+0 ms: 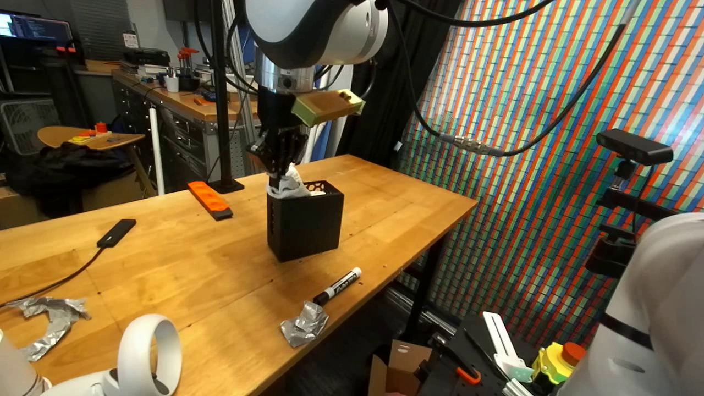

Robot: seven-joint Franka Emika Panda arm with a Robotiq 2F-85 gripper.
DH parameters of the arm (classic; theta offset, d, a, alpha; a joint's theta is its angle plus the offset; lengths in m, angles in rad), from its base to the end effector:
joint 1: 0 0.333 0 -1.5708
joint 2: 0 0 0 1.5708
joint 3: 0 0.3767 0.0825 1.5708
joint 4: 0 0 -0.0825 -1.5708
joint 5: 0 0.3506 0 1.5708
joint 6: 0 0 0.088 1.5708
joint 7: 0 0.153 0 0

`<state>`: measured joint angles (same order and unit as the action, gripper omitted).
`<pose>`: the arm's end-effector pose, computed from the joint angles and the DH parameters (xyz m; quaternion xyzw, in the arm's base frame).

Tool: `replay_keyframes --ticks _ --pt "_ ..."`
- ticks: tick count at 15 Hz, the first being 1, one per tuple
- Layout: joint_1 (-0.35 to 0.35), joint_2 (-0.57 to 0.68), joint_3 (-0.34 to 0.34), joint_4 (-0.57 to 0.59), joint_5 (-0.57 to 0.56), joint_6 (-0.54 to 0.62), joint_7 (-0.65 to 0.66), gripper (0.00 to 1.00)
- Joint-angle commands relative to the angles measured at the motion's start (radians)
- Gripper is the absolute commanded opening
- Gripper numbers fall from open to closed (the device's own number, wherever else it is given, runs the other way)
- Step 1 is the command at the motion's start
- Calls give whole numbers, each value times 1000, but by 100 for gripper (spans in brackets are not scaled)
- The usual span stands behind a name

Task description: Put the white towel in the black box

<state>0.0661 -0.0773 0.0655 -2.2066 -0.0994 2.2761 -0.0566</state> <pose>0.5002 0.0608 0.4608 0.9888 0.1229 0.0746 0.0398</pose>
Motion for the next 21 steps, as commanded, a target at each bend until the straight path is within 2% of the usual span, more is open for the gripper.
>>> replay_keyframes --ticks 1,6,14,21 --pt "-2 -16 -1 30 -15 19 -21 4" --pt "-14 -3 -11 26 -44 32 -27 4" --pt "-50 57 -45 13 -156 70 -3 4" --pt "-53 102 -51 -8 -213 -18 -16 4"
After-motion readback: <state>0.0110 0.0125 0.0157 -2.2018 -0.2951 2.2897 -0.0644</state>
